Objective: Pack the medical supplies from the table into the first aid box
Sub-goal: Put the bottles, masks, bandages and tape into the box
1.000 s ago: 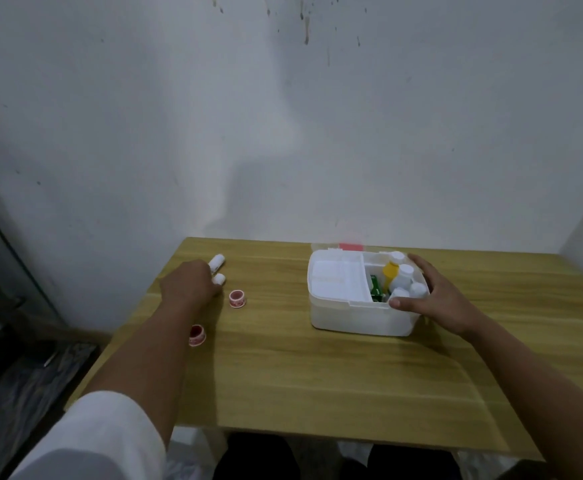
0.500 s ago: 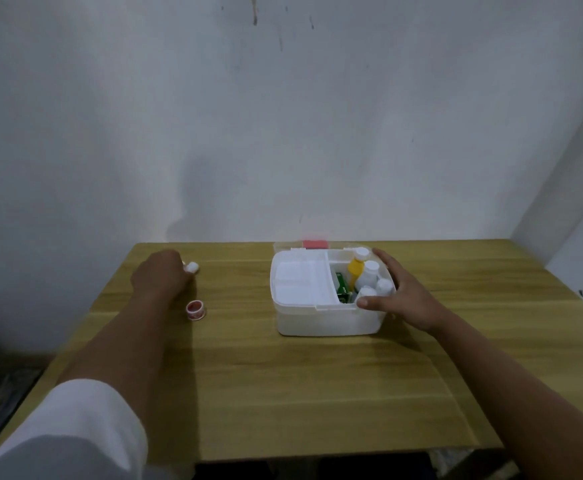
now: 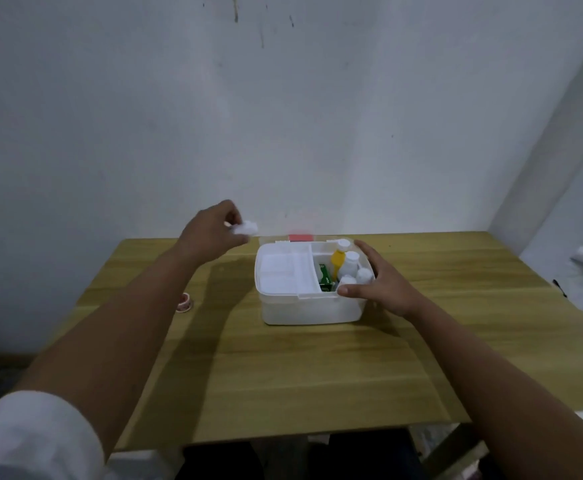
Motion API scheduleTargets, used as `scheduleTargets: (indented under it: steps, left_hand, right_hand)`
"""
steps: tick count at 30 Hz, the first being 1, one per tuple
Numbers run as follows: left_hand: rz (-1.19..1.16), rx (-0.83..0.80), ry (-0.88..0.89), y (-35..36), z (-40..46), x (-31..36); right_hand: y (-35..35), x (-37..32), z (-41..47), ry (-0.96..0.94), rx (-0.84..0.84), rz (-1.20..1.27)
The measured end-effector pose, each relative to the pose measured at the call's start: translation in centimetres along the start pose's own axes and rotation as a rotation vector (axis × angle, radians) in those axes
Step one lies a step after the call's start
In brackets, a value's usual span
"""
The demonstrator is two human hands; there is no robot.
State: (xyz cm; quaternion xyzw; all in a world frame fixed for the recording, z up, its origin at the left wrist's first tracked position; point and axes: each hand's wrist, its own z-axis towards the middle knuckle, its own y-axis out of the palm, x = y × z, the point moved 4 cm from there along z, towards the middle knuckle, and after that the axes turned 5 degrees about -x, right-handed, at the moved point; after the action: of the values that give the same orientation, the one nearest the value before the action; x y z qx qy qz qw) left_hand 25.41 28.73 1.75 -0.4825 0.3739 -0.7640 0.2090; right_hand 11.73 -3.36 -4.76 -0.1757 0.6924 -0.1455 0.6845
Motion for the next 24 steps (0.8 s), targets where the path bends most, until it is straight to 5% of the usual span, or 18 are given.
scheduleTargets:
  steps: [5,16,21,24]
  left_hand:
    - [0.178,-0.227,0.044,3.8,0.3,4.5]
    - [0.530,-0.221,0.109,4.5,-0.5,7.0]
    - [0.336,-0.226,0.068,4.3,-0.8,6.1]
    - [0.165,-0.082,0.048,2.5,-1.7,5.0]
  right_hand:
    - [0.1,0.0,-0.3,0.021,0.006,0.011]
    - [0.1,-0.1,-0.5,0.039,-0.002,0.017]
    - [-0.1,-0.4,-0.6,0.056,-0.070,-0.013]
    - [-0.3,-0.6,-0.6,0.050,-0.078,-0.041]
